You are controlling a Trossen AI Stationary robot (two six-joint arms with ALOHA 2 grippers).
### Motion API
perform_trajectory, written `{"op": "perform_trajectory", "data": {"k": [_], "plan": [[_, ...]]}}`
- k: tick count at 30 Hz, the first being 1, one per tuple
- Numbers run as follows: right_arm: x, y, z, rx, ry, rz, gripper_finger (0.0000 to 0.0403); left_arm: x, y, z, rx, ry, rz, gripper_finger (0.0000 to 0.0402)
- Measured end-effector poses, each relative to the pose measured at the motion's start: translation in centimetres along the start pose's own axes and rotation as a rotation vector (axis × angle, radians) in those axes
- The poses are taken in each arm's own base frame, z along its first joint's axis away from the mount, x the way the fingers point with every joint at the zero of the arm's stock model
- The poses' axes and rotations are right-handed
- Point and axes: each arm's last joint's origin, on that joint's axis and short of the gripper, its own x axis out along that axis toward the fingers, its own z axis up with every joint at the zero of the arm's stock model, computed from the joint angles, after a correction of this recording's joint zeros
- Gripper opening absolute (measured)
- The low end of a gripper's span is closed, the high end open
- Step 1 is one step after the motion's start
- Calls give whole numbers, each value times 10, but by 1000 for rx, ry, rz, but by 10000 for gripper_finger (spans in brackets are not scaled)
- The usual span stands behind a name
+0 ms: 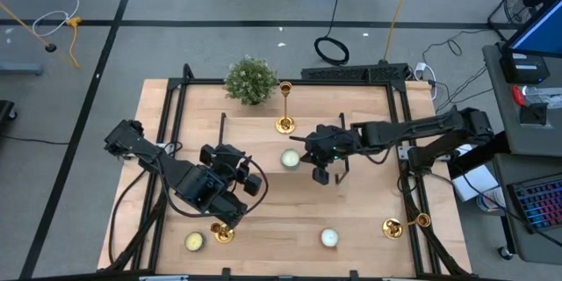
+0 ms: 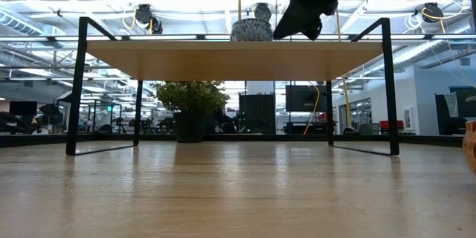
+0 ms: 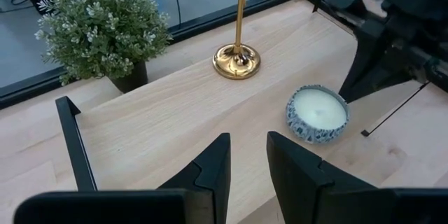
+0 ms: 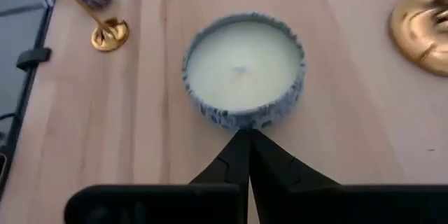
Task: Stock candles and holders on shelf
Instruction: Put the blue scented candle on the shelf, then align the right gold candle holder with the other gold candle holder on the shelf
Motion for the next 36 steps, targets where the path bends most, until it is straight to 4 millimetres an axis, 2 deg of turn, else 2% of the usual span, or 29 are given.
{"op": "perform_trajectory", "data": {"k": [6, 13, 18, 24, 36], "plan": [[12, 2, -2, 2, 24, 40, 0, 0, 0, 0, 0, -2, 0, 97], [3, 2, -1, 0, 9, 15, 0, 0, 0, 0, 0, 0, 0, 97], [-16, 3, 3, 20, -31, 17, 0, 0, 0, 0, 1, 0, 0, 97], [-48, 4, 11, 53, -141, 18, 0, 2, 0, 1, -2, -1, 6, 97], [-103, 10, 30, 71, -463, 105, 1, 3, 0, 1, 14, 32, 5, 97]]}}
